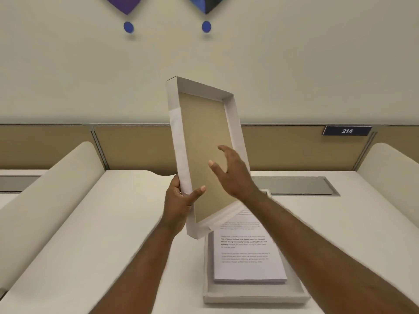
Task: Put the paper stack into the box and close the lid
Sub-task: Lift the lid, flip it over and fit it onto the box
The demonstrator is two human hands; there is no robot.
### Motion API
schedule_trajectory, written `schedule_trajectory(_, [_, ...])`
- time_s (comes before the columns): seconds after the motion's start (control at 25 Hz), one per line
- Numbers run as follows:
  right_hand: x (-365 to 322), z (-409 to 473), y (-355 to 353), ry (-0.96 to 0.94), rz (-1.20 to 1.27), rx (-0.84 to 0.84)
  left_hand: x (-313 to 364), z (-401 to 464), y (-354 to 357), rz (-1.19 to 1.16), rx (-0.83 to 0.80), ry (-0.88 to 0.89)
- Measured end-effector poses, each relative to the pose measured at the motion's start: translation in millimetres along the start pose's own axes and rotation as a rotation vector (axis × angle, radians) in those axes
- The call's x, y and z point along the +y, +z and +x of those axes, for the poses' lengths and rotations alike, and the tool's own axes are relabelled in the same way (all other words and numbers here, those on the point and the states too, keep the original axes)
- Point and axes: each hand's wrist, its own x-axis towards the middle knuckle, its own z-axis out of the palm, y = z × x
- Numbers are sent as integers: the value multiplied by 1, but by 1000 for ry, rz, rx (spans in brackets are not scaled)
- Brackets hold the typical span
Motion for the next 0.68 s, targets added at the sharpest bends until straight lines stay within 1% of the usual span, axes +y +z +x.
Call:
schedule_trajectory(0.08, [-12,-12,-2,21,-5,-61,-2,-7,35,106,108,53])
schedule_trajectory(0.16, [-18,-22,-4,39,1,-82,-4,-16,66,232,225,96])
schedule_trajectory(0.2, [-20,-26,-6,45,11,-70,-6,-23,80,296,272,103])
schedule_trajectory(0.28, [-24,-33,-14,69,36,11,-15,-37,104,355,325,63])
schedule_trajectory(0.32, [-25,-35,-18,93,65,74,-21,-42,112,377,313,48])
schedule_trajectory(0.36, [-24,-37,-24,117,106,148,-26,-47,118,444,238,60])
schedule_trajectory(0.4, [-22,-38,-30,137,147,227,-32,-51,122,510,107,109])
schedule_trajectory(0.48, [-12,-39,-43,148,188,341,-40,-54,130,569,-32,249])
schedule_trajectory(0.6, [11,-41,-65,122,203,348,-55,-53,118,723,-172,343])
schedule_trajectory(0.64, [19,-42,-72,106,219,334,-60,-52,111,738,-191,339])
schedule_trajectory(0.68, [27,-44,-79,89,248,314,-66,-53,102,724,-166,315])
